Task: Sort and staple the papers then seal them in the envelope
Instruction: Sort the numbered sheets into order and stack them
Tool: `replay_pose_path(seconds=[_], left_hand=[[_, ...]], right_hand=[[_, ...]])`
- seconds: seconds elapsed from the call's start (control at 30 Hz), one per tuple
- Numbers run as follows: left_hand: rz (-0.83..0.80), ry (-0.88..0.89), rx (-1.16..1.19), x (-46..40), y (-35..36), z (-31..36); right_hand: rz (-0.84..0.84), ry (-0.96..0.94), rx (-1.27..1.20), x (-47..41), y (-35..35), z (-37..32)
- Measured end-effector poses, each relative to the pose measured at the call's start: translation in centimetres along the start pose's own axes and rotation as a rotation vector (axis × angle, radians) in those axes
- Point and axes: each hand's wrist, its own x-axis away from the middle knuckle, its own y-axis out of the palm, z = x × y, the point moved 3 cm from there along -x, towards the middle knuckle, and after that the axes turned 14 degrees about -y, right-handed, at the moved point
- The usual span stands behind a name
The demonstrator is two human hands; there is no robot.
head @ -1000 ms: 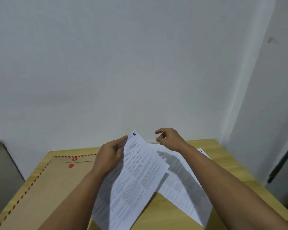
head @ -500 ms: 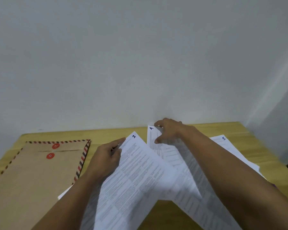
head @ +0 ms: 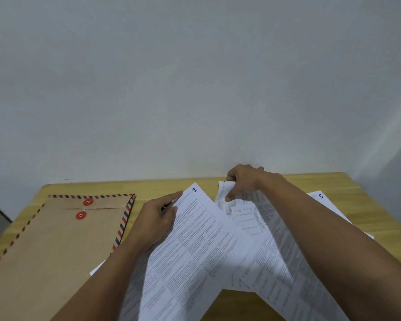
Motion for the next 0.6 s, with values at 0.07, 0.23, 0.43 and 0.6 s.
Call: replay_pose_path(seconds=[0.07,0.23,0.43,0.6], left_hand=[[-0.003,0.005,0.003,0.3,-0.2,0.1],[0.019,0.055,-0.015,1.5,-1.1,1.9],[0.087,0.152,-0.037,4.4,-3.7,5.8],[0.147,0.263,-0.051,8.2,-5.5,10.6]], right_hand=[[0.063,-0.052,-0.033,0.2,0.0,-0.2],[0.400,-0.157,-0.091,2.4,-2.1,-1.9],[0.699,-0.339,-0.333,7.3,-7.0,-5.7],[0.752,-0.446,-0.514,12.7,-11.1,-10.0]])
